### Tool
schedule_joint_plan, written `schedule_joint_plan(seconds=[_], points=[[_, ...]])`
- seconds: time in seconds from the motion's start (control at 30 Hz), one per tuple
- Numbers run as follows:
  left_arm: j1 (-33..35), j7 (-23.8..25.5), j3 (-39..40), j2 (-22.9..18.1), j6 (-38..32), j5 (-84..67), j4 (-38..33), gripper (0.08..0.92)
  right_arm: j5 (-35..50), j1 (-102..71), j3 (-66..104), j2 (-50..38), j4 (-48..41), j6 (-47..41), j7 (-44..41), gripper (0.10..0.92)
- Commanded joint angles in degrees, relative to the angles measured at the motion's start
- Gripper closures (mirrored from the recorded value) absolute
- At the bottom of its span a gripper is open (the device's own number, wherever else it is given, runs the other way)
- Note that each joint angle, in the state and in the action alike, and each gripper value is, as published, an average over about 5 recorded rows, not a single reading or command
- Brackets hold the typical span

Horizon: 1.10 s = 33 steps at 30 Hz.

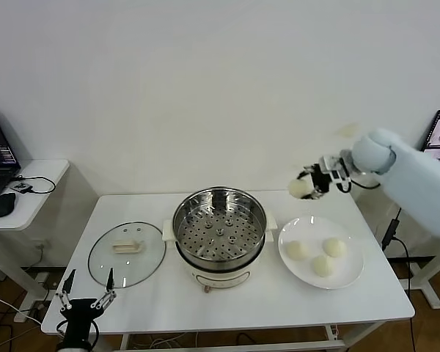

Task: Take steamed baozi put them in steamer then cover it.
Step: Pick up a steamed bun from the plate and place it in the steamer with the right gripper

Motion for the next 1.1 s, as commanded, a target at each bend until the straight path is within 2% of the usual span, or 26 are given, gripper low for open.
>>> schedule_joint_plan(seconds=[0.03,0.2,0.47,0.77,1.1], points=[[-0.31,1.43,0.55,1.14,0.02,-7.01,1.04,0.177,11.41,12.02,-12.01,7.43,4.52,1.09,2.44,0.406],[-0.12,1.42,0.52,1.75,-0.63,-6.12,1.88,0.177,10.08,11.96,-17.11,14.33,1.68,4.09,3.36,0.402],[0.19,1.21,0.73,0.24,-1.35,-4.64,1.45,0.177,-0.93,7.65,-20.59,23.14,-3.22,11.04,4.87,0.400],[-0.13,0.93,0.69,-0.58,-1.33,-4.14,1.34,0.177,-16.81,4.20,-21.51,26.51,-8.72,20.47,9.03,0.406],[-0.82,0.79,1.26,-1.13,-1.27,-3.57,1.72,0.177,-26.63,1.31,-19.79,27.41,-11.96,26.93,12.12,0.405]])
